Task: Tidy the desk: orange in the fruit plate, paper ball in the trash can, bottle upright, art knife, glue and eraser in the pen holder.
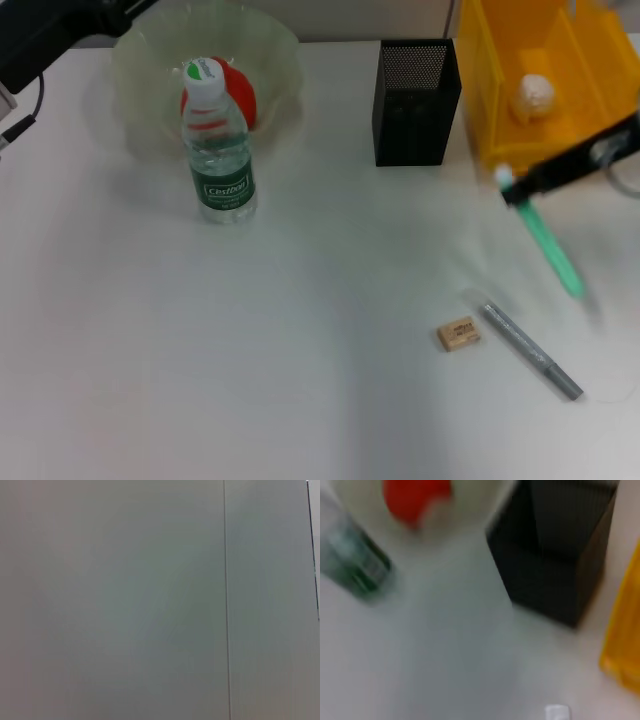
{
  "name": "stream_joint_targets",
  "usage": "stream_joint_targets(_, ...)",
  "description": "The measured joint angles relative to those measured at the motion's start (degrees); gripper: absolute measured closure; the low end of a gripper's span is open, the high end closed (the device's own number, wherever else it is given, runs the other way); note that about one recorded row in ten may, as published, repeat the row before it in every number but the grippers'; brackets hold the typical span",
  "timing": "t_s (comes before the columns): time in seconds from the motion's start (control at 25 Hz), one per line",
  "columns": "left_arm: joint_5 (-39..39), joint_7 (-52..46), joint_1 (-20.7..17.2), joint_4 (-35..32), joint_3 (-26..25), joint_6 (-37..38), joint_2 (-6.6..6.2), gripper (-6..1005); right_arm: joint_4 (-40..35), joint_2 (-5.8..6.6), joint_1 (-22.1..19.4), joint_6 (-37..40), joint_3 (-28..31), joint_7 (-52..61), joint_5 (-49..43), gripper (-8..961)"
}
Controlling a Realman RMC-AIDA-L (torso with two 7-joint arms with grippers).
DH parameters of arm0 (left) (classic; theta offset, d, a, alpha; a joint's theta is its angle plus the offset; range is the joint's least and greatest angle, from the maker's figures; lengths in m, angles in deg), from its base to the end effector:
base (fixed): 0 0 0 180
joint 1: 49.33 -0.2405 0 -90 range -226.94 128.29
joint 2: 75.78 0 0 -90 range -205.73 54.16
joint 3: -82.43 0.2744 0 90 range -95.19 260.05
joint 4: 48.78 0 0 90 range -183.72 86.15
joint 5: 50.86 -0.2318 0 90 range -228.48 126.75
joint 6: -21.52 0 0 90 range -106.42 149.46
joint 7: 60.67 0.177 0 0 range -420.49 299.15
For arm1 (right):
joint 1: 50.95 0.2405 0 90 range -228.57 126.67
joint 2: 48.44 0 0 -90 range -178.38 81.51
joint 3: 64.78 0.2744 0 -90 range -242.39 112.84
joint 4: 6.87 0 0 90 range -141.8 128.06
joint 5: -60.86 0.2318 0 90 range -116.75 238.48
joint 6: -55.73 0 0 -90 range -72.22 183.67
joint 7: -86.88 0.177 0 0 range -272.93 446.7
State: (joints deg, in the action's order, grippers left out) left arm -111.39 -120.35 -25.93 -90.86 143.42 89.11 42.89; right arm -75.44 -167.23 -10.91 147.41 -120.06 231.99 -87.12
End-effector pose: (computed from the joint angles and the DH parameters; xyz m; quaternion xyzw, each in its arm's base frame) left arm -0.2393 0.4269 0.0296 -0.8124 -0.1321 -0.4098 0.3933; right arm 0.2208 0.4229 0.0116 -0.8711 0.4511 -0.0626 0.1836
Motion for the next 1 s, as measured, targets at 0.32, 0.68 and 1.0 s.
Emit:
stream_joint_targets(0.32, 1.25, 0.85, 0.4, 0.38, 0.01, -0.33, 0.05, 266, 21.47, 4.6, -5.07, -3.55, 25.33, -32.75, 42.48, 752)
stream_joint_targets(0.68, 1.9, 2.09, 0.64, 1.2, 0.02, -0.26, 0.1, 266, 38.18, 2.27, -3.73, -13.39, 26.11, -64.01, 61.98, 744)
stream_joint_targets(1.0, 3.38, 3.55, 0.22, 2.59, 0.01, 0.07, 0.05, 266, 41.02, 0.84, 2.53, -25.8, 18.47, -69.01, 61.11, 737)
